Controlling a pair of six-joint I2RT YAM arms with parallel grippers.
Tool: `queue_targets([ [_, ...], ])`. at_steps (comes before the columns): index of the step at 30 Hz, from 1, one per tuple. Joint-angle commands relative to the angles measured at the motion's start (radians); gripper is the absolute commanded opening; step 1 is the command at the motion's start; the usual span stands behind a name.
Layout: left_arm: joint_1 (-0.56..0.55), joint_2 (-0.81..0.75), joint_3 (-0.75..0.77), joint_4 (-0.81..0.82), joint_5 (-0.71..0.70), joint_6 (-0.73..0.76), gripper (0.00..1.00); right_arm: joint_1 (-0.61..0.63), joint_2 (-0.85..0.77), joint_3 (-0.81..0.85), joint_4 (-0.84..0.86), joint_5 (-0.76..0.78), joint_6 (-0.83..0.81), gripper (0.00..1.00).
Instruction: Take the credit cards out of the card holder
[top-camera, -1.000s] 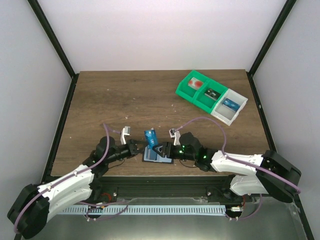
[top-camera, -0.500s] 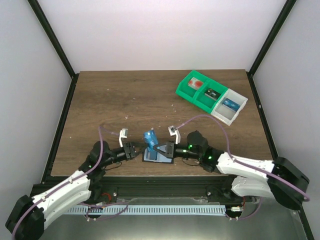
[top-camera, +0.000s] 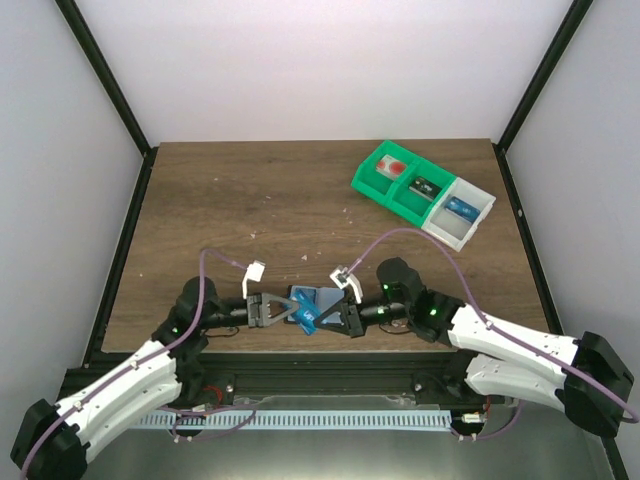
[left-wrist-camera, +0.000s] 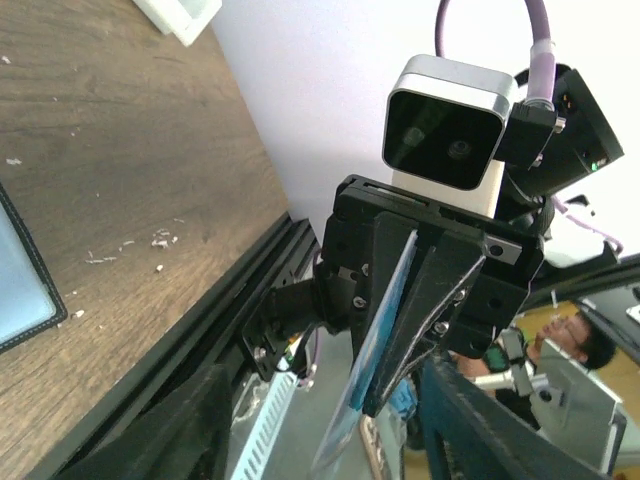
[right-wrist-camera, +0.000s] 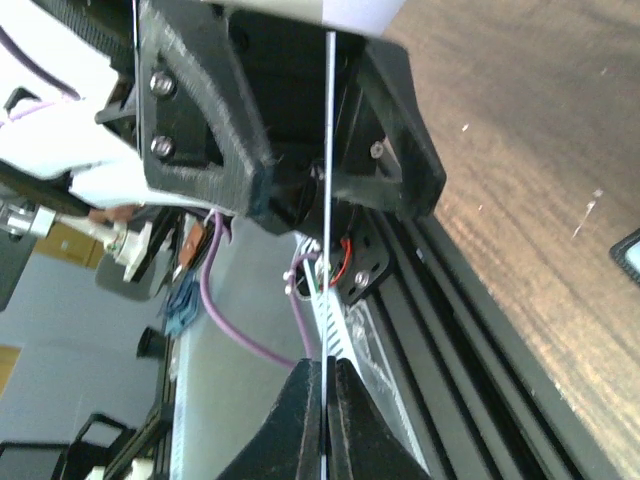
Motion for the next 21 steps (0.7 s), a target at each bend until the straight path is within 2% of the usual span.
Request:
queue_targets([
  [1, -0.003, 0.011, 0.034, -0.003, 0.068, 0.042, 0.4, -0.006, -0.012, 0.051, -0.052, -0.1, -0.061, 0.01],
  [4, -0.002, 0.007, 0.03, 0.002, 0.079, 0.036, 0.27, -0.006, -0.012, 0.061, -0.083, -0.115, -0.087, 0.01],
  [7, -0.002, -0.002, 0.02, 0.014, 0.093, 0.028, 0.02, -0.008, -0.013, 0.064, -0.096, -0.108, -0.09, 0.01],
  [9, -0.002, -0.016, 0.012, 0.015, 0.094, 0.017, 0.0, -0.008, -0.012, 0.065, -0.095, -0.091, -0.071, 0.02],
  [10, -0.002, -0.025, 0.009, 0.016, 0.089, 0.011, 0.0, -0.008, -0.014, 0.066, -0.098, -0.059, -0.05, 0.13],
  [12, -0.002, -0.046, 0.006, 0.005, 0.057, -0.005, 0.0, -0.008, -0.03, 0.055, -0.086, 0.041, 0.029, 0.21],
  [14, -0.002, -0.068, 0.001, 0.004, -0.001, -0.032, 0.0, -0.008, -0.061, 0.004, 0.005, 0.097, 0.143, 0.31],
  [17, -0.003, -0.099, -0.019, 0.049, -0.092, -0.083, 0.0, -0.008, -0.088, -0.09, 0.239, 0.138, 0.323, 0.45],
  [21, -0.002, -0.113, -0.039, 0.113, -0.205, -0.118, 0.0, -0.006, -0.073, -0.159, 0.43, 0.215, 0.497, 0.47],
])
